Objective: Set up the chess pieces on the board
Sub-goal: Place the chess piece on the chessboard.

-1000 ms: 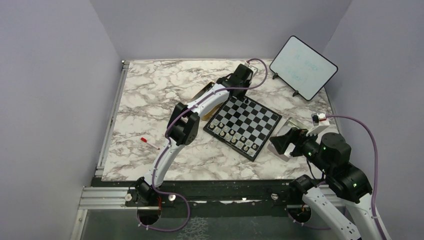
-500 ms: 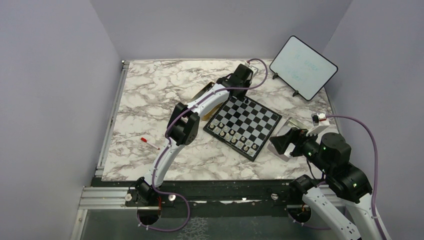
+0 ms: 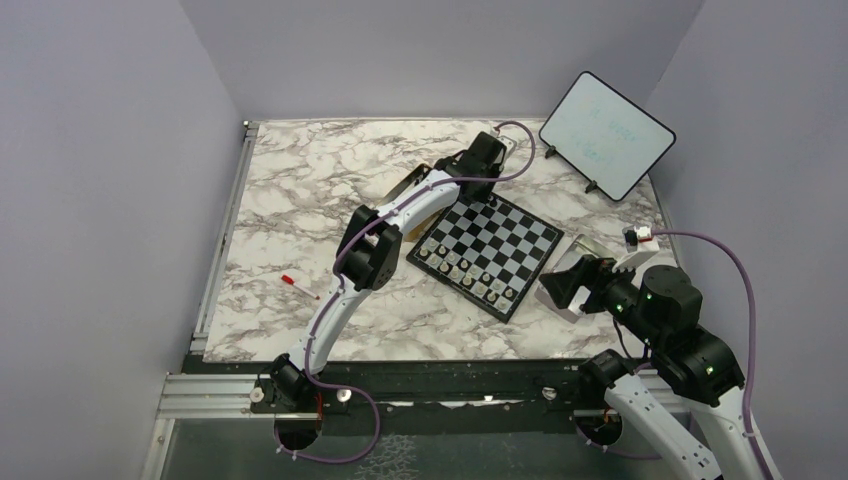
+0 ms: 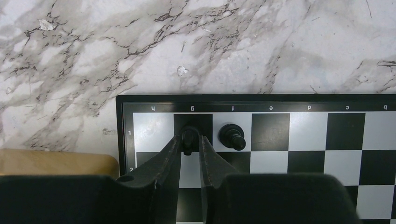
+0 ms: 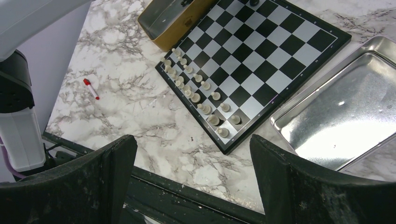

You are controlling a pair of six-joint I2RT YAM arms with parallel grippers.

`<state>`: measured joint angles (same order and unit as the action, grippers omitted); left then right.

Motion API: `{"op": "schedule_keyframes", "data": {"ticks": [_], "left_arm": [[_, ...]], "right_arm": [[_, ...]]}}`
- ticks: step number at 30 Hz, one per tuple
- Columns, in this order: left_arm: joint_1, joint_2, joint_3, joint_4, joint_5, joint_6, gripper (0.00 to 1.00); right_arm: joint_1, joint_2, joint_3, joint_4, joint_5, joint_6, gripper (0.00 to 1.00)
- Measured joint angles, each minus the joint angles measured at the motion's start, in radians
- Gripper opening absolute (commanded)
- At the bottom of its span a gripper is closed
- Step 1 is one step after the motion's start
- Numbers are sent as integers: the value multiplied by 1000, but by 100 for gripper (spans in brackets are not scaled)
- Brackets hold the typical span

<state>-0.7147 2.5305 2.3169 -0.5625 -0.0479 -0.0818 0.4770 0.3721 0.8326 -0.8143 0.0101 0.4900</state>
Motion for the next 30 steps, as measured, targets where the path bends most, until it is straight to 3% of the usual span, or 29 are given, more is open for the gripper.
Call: {"op": "schedule_keyframes", "data": {"ticks": [15,23,30], "left_arm": [[0,2,0,0,0,-7,44],[0,-40,-12,0,-1,-16,47],[4,-171,-90,3,-7,-16,46]], "right_arm": [[0,0,0,0,0,0,96],[0,0,0,0,0,0,96],[0,0,0,0,0,0,96]]}}
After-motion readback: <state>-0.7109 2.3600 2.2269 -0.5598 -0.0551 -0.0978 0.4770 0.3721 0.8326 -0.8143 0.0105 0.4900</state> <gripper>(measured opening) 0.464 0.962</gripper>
